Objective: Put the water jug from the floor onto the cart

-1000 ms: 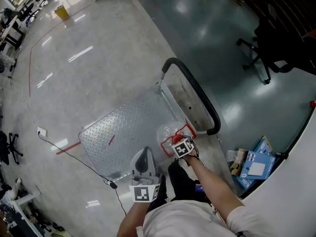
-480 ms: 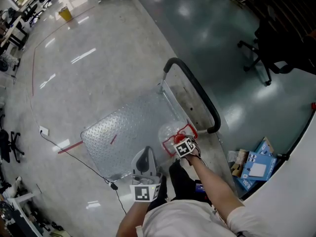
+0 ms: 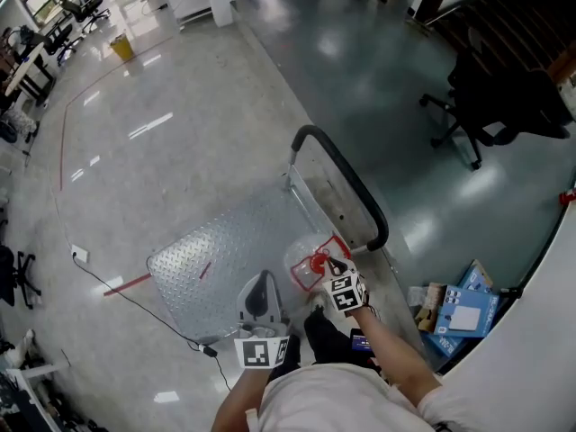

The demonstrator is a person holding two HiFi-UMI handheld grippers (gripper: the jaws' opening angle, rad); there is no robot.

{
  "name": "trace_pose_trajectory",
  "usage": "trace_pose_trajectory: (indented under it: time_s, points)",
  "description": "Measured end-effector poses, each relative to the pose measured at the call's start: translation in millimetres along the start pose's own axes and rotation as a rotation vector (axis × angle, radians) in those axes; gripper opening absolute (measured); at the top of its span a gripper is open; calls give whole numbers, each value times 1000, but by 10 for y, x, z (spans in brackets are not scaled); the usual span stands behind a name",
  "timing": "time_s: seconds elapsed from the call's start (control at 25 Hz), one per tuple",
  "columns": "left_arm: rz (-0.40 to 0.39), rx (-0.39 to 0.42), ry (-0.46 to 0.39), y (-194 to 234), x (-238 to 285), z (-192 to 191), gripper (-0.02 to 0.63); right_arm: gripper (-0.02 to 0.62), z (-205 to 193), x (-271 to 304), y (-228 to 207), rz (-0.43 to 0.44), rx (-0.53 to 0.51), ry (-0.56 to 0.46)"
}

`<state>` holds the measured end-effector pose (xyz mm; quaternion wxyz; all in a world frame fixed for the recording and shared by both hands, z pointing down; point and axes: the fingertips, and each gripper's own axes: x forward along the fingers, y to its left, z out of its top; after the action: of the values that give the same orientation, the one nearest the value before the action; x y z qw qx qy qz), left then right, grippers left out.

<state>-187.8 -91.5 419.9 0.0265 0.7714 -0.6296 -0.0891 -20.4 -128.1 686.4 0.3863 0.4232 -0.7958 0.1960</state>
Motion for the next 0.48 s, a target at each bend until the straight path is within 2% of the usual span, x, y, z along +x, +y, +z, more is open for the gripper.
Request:
trace_pose_trajectory:
  time_s: [0.12, 0.32, 0.44, 0.48]
  points:
    - [-8, 0, -16, -45, -63, 129, 3, 12, 290, -423, -18, -16, 27, -146]
    - [-33, 13, -41, -160, -218, 349, 3, 12, 704, -1296, 57, -43, 84, -416]
    - [-47, 17, -63, -208, -348, 513, 3, 12, 941, -1895, 223, -26, 94, -628]
    - [-50, 19, -66, -214, -387, 537, 3, 12, 972, -2024, 290, -14, 96, -668]
